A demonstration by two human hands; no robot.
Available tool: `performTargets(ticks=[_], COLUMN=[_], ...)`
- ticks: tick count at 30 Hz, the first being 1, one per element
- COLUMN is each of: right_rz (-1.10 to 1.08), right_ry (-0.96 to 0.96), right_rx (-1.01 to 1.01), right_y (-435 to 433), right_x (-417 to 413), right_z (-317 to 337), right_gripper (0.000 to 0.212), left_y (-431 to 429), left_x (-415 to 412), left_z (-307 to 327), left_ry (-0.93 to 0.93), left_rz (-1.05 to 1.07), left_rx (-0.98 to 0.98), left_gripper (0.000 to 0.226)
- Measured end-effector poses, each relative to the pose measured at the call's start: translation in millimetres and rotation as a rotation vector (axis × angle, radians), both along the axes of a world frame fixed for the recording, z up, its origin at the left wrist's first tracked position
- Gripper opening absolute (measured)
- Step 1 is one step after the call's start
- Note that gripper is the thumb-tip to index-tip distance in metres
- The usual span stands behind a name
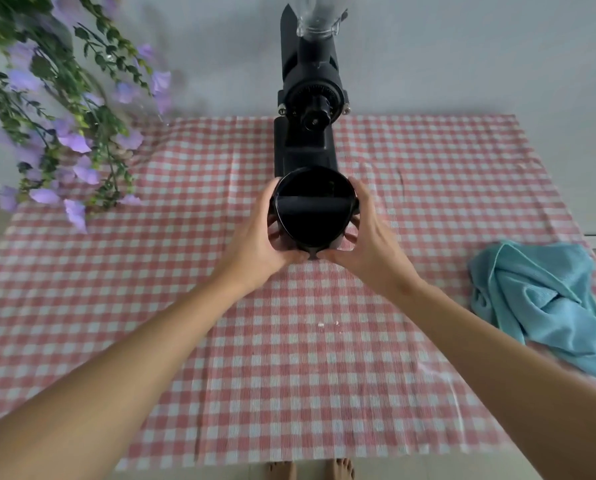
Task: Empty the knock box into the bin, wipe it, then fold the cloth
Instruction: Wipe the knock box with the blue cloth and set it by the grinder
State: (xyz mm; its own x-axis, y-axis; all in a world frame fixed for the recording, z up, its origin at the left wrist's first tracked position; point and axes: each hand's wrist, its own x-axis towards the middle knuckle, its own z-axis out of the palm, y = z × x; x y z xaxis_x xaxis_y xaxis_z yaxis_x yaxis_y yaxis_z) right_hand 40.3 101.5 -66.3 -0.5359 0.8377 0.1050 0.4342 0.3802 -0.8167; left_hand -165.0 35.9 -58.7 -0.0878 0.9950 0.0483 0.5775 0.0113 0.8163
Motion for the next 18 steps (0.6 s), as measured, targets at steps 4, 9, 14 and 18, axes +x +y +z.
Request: performTargets(ticks=[4, 9, 14, 18], right_rz=[-0.019, -0.042, -0.039, -0.044], right_ry=[-0.023, -0.046, -0.041, -0.050], right_rx=[0.008, 0.014, -0.015, -0.037], right_y=[6.3, 8.8, 9.0, 6.7], right_x=[-2.1, -1.2, -0.3, -1.5], right_z=[-7.7, -17.3, -17.3, -16.0], right_gripper=[0.114, 0.117, 0.117, 0.117], left_y=[7.0, 10.9, 10.7, 10.4], left_x=[-0.9, -1.6, -2.0, -1.8], left_z=[-5.4, -13.3, -14.4, -15.0], left_ry=[0.031, 0.031, 0.075, 0.123], left_rz=[0.002, 0.001, 0.023, 0.007], left_rx=[-0.005, -0.022, -0.035, -0.052], left_gripper=[0.120, 0.120, 0.124, 0.127])
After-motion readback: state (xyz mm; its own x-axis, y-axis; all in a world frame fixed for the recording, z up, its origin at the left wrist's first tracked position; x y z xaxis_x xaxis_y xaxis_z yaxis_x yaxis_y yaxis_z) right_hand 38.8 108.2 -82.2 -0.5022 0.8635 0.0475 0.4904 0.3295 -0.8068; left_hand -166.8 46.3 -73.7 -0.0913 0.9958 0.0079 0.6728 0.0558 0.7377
